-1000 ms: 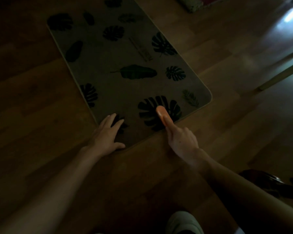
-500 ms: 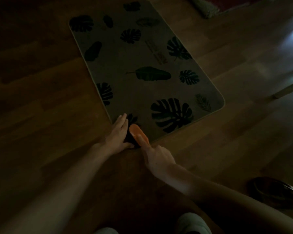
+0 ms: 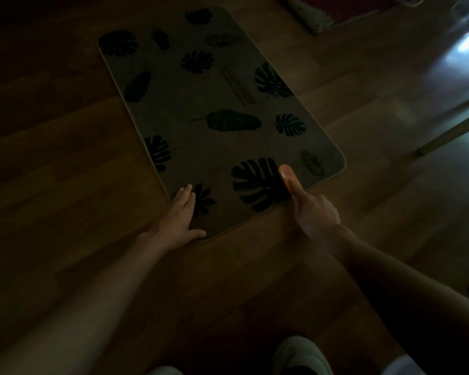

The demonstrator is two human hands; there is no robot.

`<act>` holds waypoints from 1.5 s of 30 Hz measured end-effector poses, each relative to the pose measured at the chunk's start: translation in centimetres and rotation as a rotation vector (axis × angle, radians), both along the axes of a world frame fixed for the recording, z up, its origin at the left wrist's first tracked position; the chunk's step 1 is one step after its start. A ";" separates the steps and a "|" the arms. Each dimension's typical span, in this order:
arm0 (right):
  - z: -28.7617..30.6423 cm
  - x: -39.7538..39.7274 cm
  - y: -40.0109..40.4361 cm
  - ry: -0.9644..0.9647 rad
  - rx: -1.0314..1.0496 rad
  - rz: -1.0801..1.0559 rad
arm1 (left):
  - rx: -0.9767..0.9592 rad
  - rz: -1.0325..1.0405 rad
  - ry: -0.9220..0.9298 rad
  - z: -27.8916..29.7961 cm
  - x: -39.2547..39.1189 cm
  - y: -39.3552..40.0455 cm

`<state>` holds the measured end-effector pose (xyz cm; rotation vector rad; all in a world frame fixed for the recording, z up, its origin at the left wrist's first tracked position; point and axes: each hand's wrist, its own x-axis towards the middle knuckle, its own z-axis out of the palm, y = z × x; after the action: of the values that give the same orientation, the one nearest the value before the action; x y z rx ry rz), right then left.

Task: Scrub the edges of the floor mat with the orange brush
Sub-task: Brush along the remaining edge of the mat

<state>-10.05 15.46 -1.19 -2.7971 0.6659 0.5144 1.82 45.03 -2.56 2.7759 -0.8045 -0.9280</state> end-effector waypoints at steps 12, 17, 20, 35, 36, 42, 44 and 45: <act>3.6 -2.7 0.0 -0.024 0.593 -0.022 | 0.017 -0.014 0.003 -0.2 0.3 0.1; 3.7 -2.2 -0.9 0.048 0.546 0.332 | 0.039 -0.011 -0.002 0.1 0.1 -0.4; 2.6 -0.9 -1.8 0.208 0.424 0.456 | 0.064 -0.009 -0.011 0.2 0.1 -0.5; 0.0 -0.4 -0.8 -0.036 0.106 0.672 | 0.086 0.014 -0.009 0.0 0.0 -0.6; -0.4 -0.7 -0.8 -0.086 0.102 0.672 | 0.089 0.011 -0.010 0.1 0.0 -0.6; -1.7 -1.5 -0.3 -0.212 0.099 0.718 | 0.093 0.026 -0.015 0.3 -0.2 -0.9; -2.0 -1.5 -0.2 -0.232 0.093 0.727 | 0.084 0.031 -0.008 0.3 -0.2 -0.8; -2.1 -1.5 -0.2 -0.254 0.090 0.726 | 0.084 0.031 -0.009 0.4 -0.3 -0.8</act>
<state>-11.53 15.22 -3.31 -2.8761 -0.4362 0.2732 1.56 44.19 -2.20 2.8571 -0.7381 -0.9667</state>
